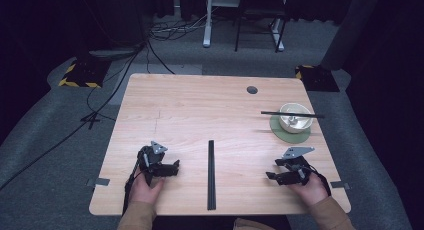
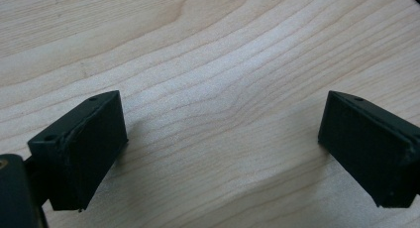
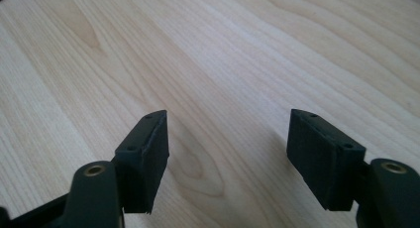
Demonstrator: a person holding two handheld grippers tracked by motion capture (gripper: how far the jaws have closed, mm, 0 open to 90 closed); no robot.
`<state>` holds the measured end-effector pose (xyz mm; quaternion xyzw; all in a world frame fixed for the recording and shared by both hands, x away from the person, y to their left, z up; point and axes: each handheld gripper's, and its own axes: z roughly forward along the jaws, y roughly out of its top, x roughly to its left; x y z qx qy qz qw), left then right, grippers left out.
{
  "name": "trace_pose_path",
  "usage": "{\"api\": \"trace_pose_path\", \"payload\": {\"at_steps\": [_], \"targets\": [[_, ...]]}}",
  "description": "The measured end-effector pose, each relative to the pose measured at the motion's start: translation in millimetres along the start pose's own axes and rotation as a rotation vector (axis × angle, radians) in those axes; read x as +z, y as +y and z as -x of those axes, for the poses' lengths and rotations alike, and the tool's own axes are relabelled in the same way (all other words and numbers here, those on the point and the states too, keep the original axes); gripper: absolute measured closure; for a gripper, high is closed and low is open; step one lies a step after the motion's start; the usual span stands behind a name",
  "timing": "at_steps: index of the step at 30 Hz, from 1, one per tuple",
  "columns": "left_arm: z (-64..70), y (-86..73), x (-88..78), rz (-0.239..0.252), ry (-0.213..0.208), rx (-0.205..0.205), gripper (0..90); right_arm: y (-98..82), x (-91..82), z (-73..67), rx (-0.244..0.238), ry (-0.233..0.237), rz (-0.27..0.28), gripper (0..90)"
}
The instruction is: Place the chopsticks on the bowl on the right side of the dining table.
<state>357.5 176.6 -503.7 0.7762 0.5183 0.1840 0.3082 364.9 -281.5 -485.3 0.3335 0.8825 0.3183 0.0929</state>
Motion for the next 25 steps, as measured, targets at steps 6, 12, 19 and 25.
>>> {"api": "trace_pose_path", "payload": {"at_steps": [6, 12, 19, 25], "targets": [[0.1, -0.1, 0.1, 0.002, 0.0, 0.0, 4.9, -0.5, 3.3, -7.3, -0.037, -0.035, -0.009, 26.3], [0.1, -0.1, 0.1, 0.002, 0.001, 0.0, 4.9, -6.6, 5.9, -10.7, -0.018, -0.043, 0.05, 20.1], [0.3, -0.1, -0.1, -0.001, 0.002, -0.001, 4.9, -14.7, 13.1, -13.3, -0.023, -0.054, 0.156, 14.5], [0.3, -0.1, -0.1, -0.001, 0.002, -0.001, 4.9, -12.4, 15.0, -14.1, -0.035, -0.045, 0.154, 13.6]]}}
